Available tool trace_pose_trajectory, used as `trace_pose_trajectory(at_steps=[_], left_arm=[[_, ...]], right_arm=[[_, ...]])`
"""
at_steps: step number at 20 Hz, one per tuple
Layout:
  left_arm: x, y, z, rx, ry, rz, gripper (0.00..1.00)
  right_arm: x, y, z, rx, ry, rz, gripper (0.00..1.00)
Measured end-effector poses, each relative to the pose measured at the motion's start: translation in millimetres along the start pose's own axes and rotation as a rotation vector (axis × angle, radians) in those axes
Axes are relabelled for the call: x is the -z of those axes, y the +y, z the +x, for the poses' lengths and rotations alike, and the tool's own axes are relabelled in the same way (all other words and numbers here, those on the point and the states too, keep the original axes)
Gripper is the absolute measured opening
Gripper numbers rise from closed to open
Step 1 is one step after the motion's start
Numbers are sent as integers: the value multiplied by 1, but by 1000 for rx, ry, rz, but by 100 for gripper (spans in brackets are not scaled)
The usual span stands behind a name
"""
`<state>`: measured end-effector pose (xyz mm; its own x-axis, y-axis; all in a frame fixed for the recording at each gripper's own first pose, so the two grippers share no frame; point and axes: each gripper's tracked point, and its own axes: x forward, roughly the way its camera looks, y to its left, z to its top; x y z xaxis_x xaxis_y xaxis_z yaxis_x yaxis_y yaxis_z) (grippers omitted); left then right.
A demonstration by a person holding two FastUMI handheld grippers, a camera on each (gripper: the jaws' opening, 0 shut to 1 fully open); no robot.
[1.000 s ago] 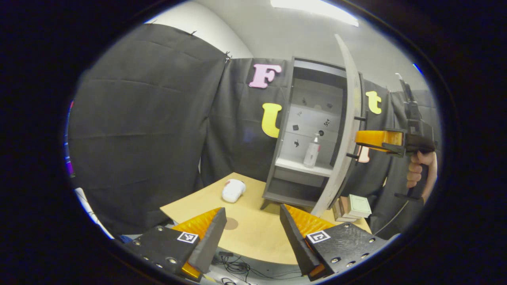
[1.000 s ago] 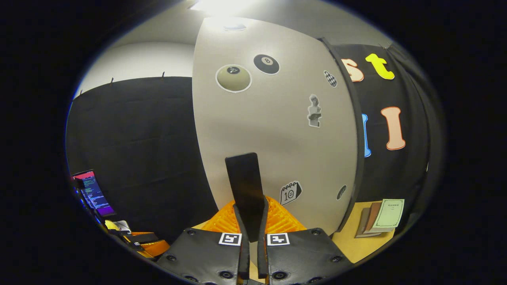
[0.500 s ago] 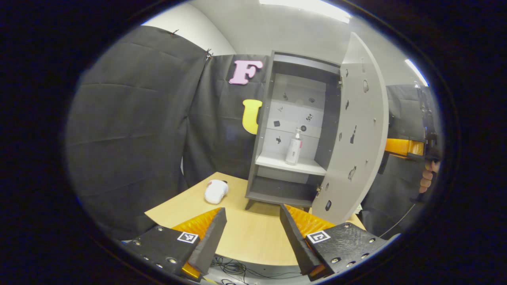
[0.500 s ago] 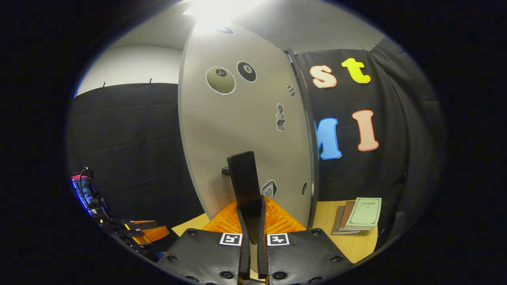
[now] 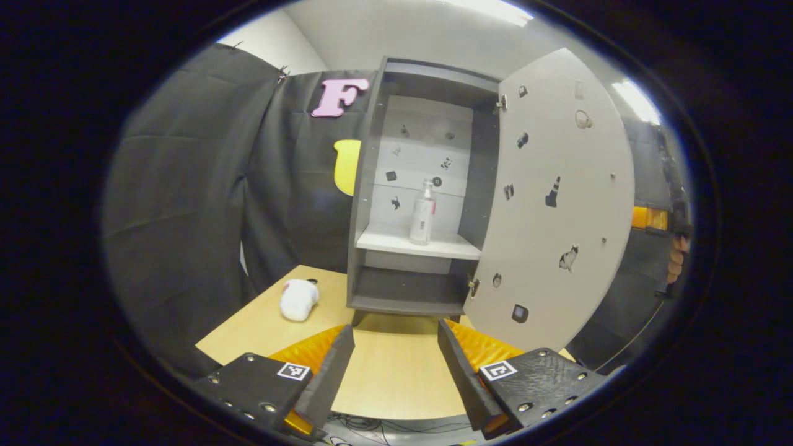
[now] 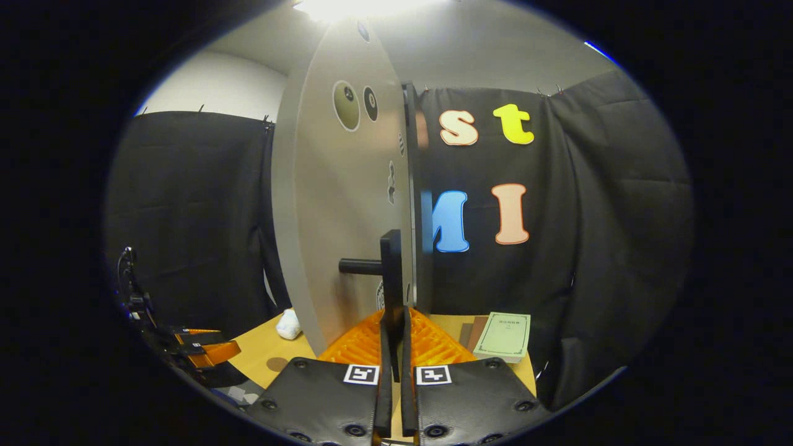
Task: Open the cabinet door with the right hand, grasp the bottle in the cabinet with the left hand and place it on the coaster, then close the cabinet door with the right hand.
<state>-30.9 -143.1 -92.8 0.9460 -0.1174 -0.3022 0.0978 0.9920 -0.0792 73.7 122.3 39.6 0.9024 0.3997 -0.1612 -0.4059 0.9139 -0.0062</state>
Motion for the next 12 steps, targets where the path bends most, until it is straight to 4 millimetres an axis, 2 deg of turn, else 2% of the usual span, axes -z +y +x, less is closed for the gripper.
trace_pose_trajectory(at_steps=[3, 4, 6, 8, 11, 12], left_arm=[[-13, 14, 24, 52, -2, 5, 82], [-19, 22, 32, 67, -9, 8, 82], [-28, 41, 48, 99, -19, 16, 82], [-37, 58, 65, 138, -30, 25, 82], [-44, 76, 95, 197, -26, 33, 82], [-48, 80, 105, 217, -29, 36, 82]], right_arm=[[0, -5, 1, 88, -1, 26, 8], [7, -6, -2, 115, 18, 32, 6], [23, -4, -10, 163, 64, 73, 7], [21, -3, -18, 234, 42, 131, 7], [28, 4, -36, 327, 50, 182, 8], [29, 7, -40, 353, 49, 195, 5]])
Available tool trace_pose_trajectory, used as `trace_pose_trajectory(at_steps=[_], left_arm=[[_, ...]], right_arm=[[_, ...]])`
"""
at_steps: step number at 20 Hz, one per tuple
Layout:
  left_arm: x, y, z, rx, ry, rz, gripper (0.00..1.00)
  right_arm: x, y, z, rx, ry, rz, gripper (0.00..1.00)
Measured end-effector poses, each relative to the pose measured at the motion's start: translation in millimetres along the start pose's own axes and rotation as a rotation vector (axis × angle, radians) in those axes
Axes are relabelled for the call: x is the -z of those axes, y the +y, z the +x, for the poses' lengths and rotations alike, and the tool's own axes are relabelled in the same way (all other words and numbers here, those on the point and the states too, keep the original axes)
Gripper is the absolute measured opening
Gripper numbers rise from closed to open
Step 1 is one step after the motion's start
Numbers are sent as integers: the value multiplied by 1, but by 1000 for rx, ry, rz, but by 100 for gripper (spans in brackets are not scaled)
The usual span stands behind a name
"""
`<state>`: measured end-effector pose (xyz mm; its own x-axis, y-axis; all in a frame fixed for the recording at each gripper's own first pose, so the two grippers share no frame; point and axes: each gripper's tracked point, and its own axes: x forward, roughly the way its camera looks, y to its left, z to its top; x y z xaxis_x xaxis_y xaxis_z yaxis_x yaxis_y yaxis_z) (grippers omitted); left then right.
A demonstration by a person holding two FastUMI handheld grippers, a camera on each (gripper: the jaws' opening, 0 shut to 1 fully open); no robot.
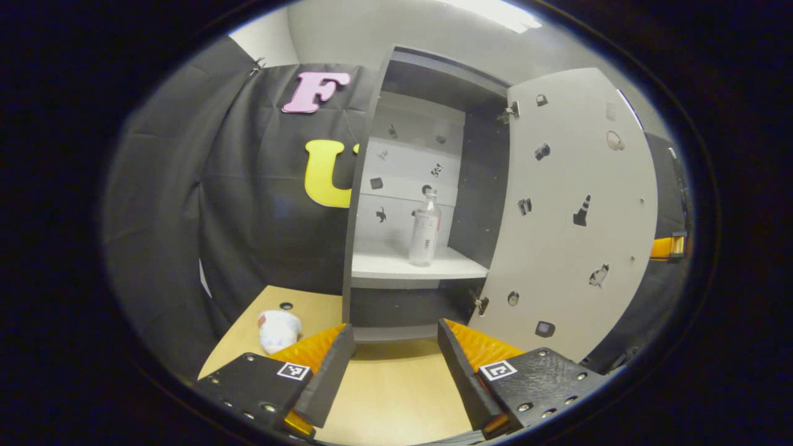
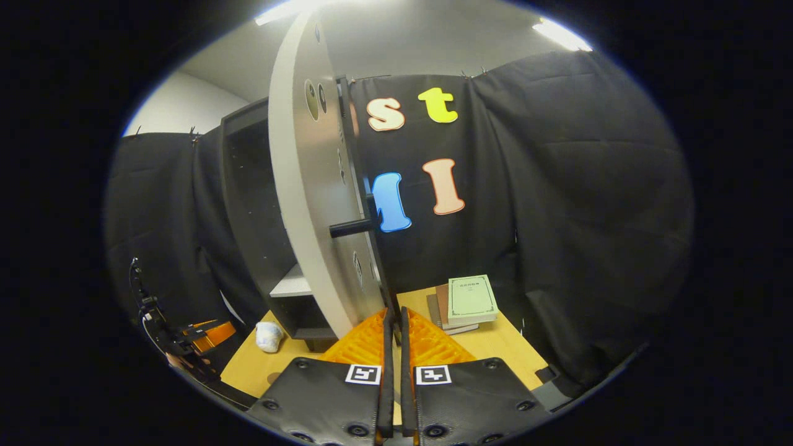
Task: Open the cabinet door with the right hand, grasp the bottle in the cabinet with the left hand and place it on the coaster, then close the cabinet door with the right hand.
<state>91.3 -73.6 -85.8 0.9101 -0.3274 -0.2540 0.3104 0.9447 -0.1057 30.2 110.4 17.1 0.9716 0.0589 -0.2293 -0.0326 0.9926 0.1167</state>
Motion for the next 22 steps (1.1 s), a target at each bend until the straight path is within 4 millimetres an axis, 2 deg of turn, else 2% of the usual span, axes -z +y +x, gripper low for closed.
trace_pose_trajectory(at_steps=[2, 3, 4, 6, 7, 8, 9, 11, 15, 17, 19, 20, 21, 22], left_arm=[[-9, 8, 10, 47, -11, 3, 84], [-14, 10, 14, 69, -18, 6, 82], [-18, 12, 17, 90, -26, 11, 82], [-23, 14, 28, 122, -37, 29, 82], [-25, 13, 33, 132, -37, 41, 82], [-29, 11, 38, 145, -46, 48, 84], [-37, 6, 43, 164, -62, 48, 83], [-48, -2, 54, 187, -83, 37, 83], [-74, -21, 92, 192, -113, 48, 82], [-87, -31, 115, 189, -120, 67, 82], [-100, -35, 138, 167, -130, 95, 84], [-104, -39, 151, 162, -135, 104, 83], [-108, -43, 164, 164, -132, 104, 83], [-108, -46, 176, 167, -128, 100, 82]], right_arm=[[3, -16, -14, 122, 6, -5, 5], [5, -28, -23, 196, 13, -8, 0], [4, -29, -31, 232, 4, 2, 5], [-3, -34, -40, 288, -18, 22, 4], [-5, -42, -45, 320, -22, 19, 0], [-9, -52, -48, 351, -27, 13, 4], [-16, -61, -50, 382, -36, 10, 0], [-30, -78, -48, 426, -54, 1, 4], [-53, -106, -18, 449, -90, -29, 4], [-64, -122, 7, 449, -119, -21, 4], [-68, -136, 32, 440, -113, 10, 4], [-64, -143, 45, 432, -101, 18, 0], [-64, -152, 57, 435, -92, 26, 4], [-64, -159, 69, 429, -86, 35, 5]])
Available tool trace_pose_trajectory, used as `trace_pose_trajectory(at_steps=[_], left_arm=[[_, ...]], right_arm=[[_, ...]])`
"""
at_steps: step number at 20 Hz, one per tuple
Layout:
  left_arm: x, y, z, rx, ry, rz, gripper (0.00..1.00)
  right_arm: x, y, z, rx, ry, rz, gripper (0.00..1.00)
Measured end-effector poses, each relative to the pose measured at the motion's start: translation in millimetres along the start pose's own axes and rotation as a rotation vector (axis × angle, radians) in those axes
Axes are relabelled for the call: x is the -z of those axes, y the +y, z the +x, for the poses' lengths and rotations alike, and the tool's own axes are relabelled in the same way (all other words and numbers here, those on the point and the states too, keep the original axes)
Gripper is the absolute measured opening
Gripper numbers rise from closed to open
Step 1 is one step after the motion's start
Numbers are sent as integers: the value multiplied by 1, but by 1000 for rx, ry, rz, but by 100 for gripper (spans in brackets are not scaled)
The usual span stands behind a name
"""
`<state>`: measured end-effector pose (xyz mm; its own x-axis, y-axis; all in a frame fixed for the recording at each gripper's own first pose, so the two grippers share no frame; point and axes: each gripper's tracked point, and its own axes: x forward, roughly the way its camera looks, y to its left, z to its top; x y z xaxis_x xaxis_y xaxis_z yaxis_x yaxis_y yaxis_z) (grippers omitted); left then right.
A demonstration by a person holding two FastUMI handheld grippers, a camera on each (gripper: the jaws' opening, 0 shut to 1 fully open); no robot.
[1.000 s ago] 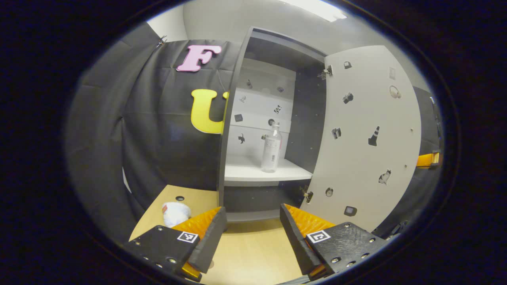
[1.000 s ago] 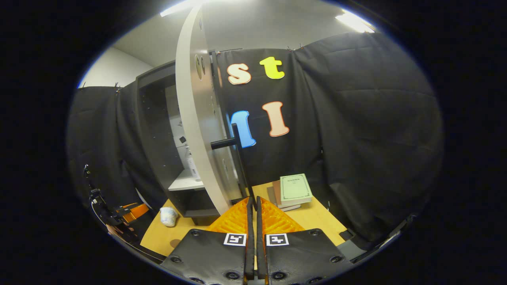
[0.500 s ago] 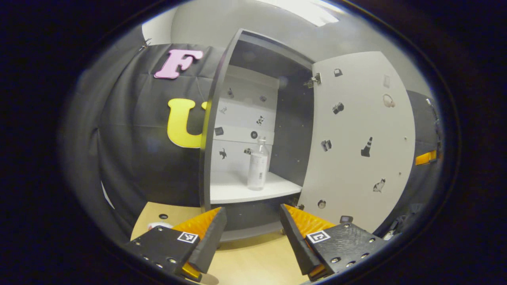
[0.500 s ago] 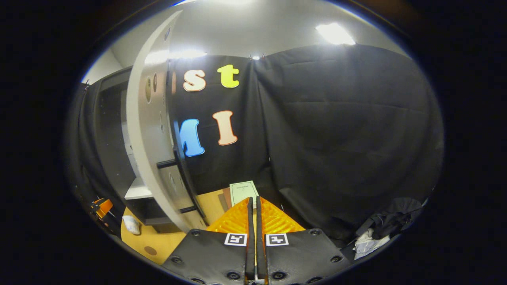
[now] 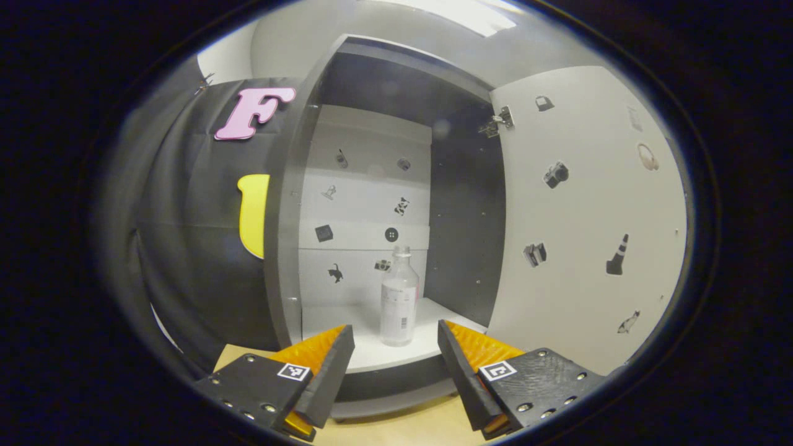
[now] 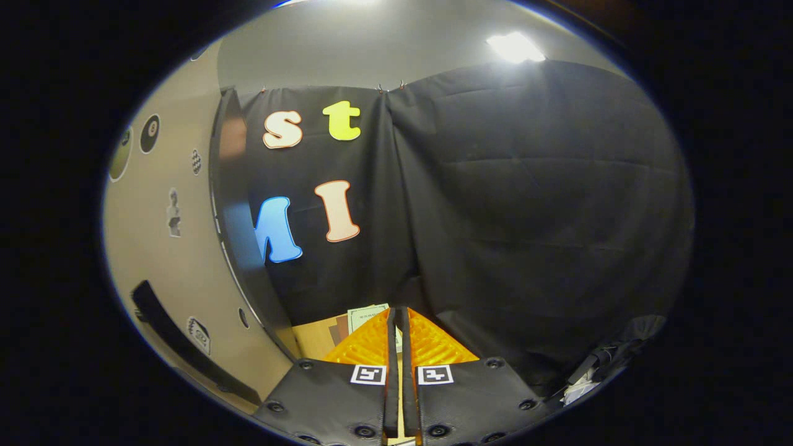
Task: Open the cabinet door with the right hand, grasp the bottle in the cabinet with the left hand and place it on the coaster, then close the cabinet door with the right hand.
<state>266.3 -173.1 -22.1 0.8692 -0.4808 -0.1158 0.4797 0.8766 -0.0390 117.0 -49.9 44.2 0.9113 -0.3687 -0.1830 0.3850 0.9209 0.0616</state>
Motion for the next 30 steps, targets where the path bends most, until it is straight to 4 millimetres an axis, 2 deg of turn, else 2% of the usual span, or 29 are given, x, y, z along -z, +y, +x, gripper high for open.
trace_pose_trajectory(at_steps=[2, 3, 4, 6, 7, 9, 10, 11, 14, 21, 22, 23, 26, 27, 28, 30], left_arm=[[-2, -1, 23, -1, 0, -4, 82], [-3, 0, 34, -7, 1, -2, 82], [-2, 1, 45, -13, 2, 0, 83], [4, 0, 69, -11, 17, 0, 83], [7, 0, 80, -10, 28, -3, 83], [13, 1, 99, -11, 43, -15, 82], [16, 1, 106, -10, 47, -18, 82], [19, 1, 113, -8, 54, -19, 82], [26, 1, 134, 0, 72, -10, 83], [19, 0, 169, 3, 38, -40, 83], [17, 1, 172, 5, 31, -42, 83], [16, 1, 175, -1, 33, -33, 83], [15, 5, 180, -16, 33, 23, 82], [15, 4, 181, -16, 29, 20, 82], [18, 5, 182, -18, 35, 11, 83], [25, 4, 183, -13, 53, -12, 82]], right_arm=[[3, 0, 22, -14, 13, 11, 9], [3, -5, 31, -3, 16, 10, 6], [3, -6, 41, -3, 17, 9, 17], [2, -11, 57, 10, 16, 8, 18], [-2, -11, 63, 5, 9, 5, 22], [3, -12, 76, 3, 20, -13, 45], [4, -12, 83, 0, 22, -21, 67], [5, -13, 87, 2, 28, -25, 71], [6, -20, 105, 29, 11, -45, 100], [10, -19, 130, -2, 35, -42, 98], [10, -20, 133, 1, 36, -46, 93], [11, -21, 135, 2, 41, -48, 100], [11, -19, 142, -13, 52, -43, 98], [12, -18, 145, -20, 57, -41, 93], [12, -17, 147, -26, 62, -40, 98], [12, -16, 151, -33, 65, -44, 98]])
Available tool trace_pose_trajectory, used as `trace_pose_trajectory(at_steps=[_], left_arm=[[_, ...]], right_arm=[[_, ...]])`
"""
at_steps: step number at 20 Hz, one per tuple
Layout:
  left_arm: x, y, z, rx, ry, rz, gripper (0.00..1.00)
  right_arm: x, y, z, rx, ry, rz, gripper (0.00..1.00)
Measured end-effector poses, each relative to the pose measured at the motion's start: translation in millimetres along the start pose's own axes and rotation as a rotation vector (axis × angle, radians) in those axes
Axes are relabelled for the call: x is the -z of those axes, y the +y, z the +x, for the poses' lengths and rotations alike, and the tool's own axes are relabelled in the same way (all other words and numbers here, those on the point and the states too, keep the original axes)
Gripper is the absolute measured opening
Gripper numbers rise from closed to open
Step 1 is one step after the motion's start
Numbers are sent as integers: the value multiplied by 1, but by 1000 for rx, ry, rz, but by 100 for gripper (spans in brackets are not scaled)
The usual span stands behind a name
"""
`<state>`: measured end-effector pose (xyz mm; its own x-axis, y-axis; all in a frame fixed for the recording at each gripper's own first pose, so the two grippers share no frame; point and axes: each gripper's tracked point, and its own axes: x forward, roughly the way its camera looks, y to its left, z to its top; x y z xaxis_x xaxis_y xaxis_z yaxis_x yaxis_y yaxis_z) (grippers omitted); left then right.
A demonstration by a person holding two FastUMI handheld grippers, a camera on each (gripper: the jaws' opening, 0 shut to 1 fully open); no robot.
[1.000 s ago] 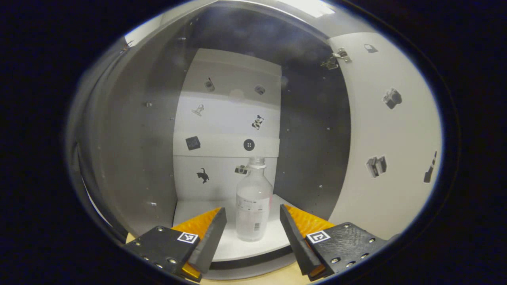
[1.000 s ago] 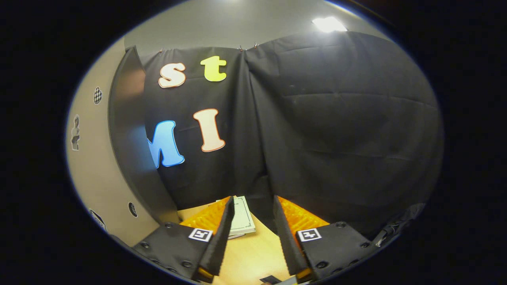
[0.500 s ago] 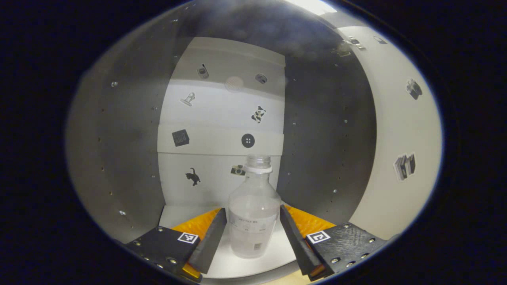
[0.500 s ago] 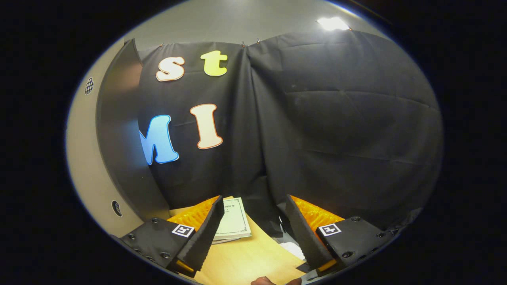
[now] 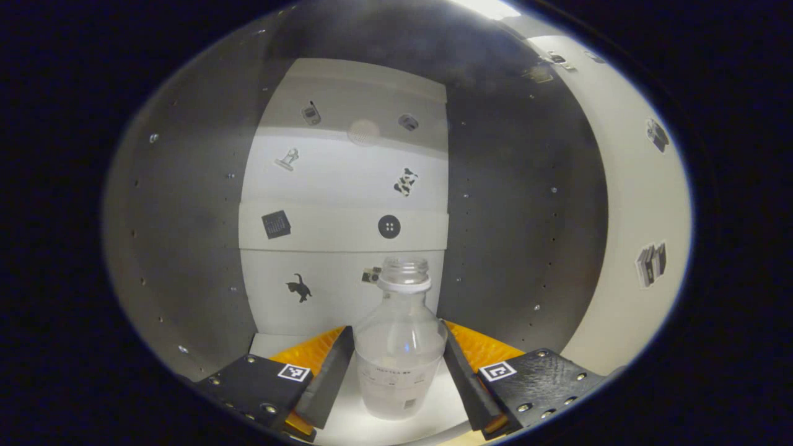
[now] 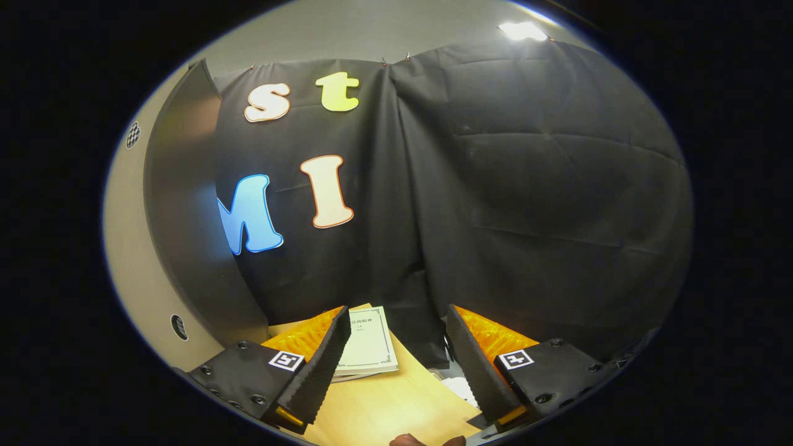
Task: Open the cabinet door with the right hand, grasp the bottle in the cabinet with the left hand and place it on the coaster, then close the cabinet door with the right hand.
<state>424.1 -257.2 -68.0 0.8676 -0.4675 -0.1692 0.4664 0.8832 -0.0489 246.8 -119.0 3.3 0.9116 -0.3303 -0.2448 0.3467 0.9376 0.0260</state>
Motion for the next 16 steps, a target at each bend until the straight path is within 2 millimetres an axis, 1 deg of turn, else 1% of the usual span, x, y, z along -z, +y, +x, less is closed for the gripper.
trace_pose_trajectory(at_steps=[1, 2, 4, 7, 9, 10, 13, 15, 16], left_arm=[[-1, 0, 0, -5, -1, -8, 82], [-2, 0, -1, -2, -8, -12, 77], [-6, 2, -2, -8, -23, -24, 76], [-8, 1, -10, 11, -46, -83, 71], [-13, 4, -19, 9, -64, -84, 71], [-16, 4, -24, 11, -69, -68, 69], [-28, 2, -41, 17, -81, -33, 71], [-38, -1, -59, 28, -97, -5, 72], [-44, -2, -70, 34, -105, 12, 71]], right_arm=[[0, -1, 2, 0, 1, -5, 98], [0, 0, 5, -4, 3, -10, 98], [1, 2, 8, -14, 8, -17, 98], [-1, 6, 12, -35, 5, -15, 98], [1, 8, 11, -41, 4, -15, 98], [2, 8, 11, -43, 5, -15, 98], [6, 12, 7, -53, 24, -9, 98], [2, 15, -4, -63, 9, -19, 98], [-2, 14, -10, -58, -8, -30, 98]])
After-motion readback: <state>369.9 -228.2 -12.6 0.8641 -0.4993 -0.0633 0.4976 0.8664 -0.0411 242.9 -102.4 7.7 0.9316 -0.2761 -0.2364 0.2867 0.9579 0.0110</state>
